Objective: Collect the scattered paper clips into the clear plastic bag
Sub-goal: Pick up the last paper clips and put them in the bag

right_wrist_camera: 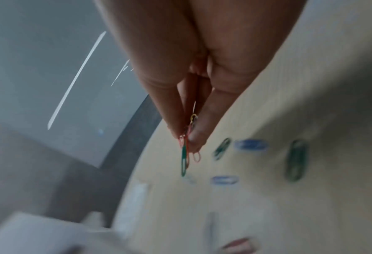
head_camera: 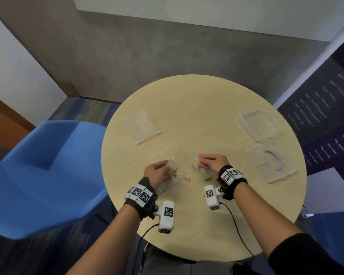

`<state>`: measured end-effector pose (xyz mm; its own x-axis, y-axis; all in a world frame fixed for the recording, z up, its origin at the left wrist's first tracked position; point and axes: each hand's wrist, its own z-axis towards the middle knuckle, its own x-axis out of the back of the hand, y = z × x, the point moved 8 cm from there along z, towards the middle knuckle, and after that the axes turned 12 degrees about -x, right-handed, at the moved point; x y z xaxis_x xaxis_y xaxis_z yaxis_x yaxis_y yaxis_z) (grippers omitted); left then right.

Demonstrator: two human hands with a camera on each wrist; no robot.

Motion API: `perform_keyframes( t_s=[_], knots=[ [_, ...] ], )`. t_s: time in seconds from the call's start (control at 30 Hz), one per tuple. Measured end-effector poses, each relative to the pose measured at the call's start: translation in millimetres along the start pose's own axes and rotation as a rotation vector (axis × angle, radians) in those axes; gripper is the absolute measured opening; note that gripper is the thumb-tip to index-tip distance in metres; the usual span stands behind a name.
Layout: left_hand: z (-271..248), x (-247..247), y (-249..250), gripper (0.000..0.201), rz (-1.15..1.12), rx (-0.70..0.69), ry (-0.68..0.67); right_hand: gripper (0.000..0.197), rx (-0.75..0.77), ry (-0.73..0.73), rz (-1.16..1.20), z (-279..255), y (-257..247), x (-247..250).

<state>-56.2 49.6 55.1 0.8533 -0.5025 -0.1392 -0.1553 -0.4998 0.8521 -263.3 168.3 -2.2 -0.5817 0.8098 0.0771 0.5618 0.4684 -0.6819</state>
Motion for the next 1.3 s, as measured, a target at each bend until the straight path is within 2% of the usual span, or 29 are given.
perform_keyframes(
  t_s=[0.07, 0.13, 0.23, 0.3, 0.37, 0.57, 0.67, 0.77, 0.87, 0.93, 1.0, 1.03, 1.17, 1.3],
  knots=[
    [1.1, -0.6, 1.0, 0.03, 0.013, 0.001, 0.003, 0.027, -0.063, -0.212, 0.199, -17.0, -5.5, -29.4],
    [1.8, -1.6, 1.9, 0.034, 0.028, -0.002, 0.009, 0.025, -0.044, -0.302, 0.158, -31.3, -8.4, -54.5],
    [2.9, -3.0, 2.4, 0.034, 0.047, -0.009, -0.002, 0.021, 0.035, -0.221, -0.106, -35.5, 0.1, -78.4],
    [3.0, -1.6, 2.6, 0.034, 0.05, -0.017, -0.002, 0.015, 0.198, -0.097, -0.437, -40.7, -4.6, -87.6],
    [3.6, 0.3, 2.5, 0.034, 0.059, -0.025, -0.007, 0.019, 0.311, -0.025, -0.731, -50.5, -11.0, -96.6],
    [3.3, 4.8, 3.2, 0.028, 0.065, -0.052, -0.014, 0.028, 0.428, -0.08, -1.203, -78.2, -23.3, -127.4],
    [3.9, 7.5, 2.5, 0.029, 0.052, -0.061, -0.02, 0.02, 0.513, -0.075, -1.222, -81.8, -26.7, -128.9],
    [7.5, 13.7, 0.8, 0.031, 0.035, -0.068, -0.003, 0.011, 0.548, -0.067, -0.966, -77.7, -28.5, -110.7],
    [9.1, 20.2, -0.1, 0.03, -0.002, -0.075, 0.012, 0.019, 0.522, 0.201, -0.798, -53.9, -27.1, -56.7],
    [10.0, 25.1, -1.9, 0.028, -0.014, -0.079, 0.017, 0.045, 0.362, 0.324, -0.918, -28.3, -1.0, -29.8],
    [11.0, 29.8, -4.9, 0.027, -0.02, -0.079, 0.034, 0.072, 0.148, 0.314, -1.071, -10.0, 40.6, -22.5],
    [11.4, 31.6, -6.5, 0.027, -0.017, -0.078, 0.04, 0.078, 0.112, 0.321, -1.115, -5.9, 56.1, -24.1],
    [8.3, 35.8, -10.8, 0.026, -0.022, -0.074, 0.041, 0.081, 0.197, 0.429, -1.189, -3.7, 64.7, -45.0],
    [3.1, 42.4, -16.6, 0.029, 0.009, -0.068, 0.02, 0.081, 0.242, 0.409, -1.213, 7.5, 47.2, -75.3]
  ],
)
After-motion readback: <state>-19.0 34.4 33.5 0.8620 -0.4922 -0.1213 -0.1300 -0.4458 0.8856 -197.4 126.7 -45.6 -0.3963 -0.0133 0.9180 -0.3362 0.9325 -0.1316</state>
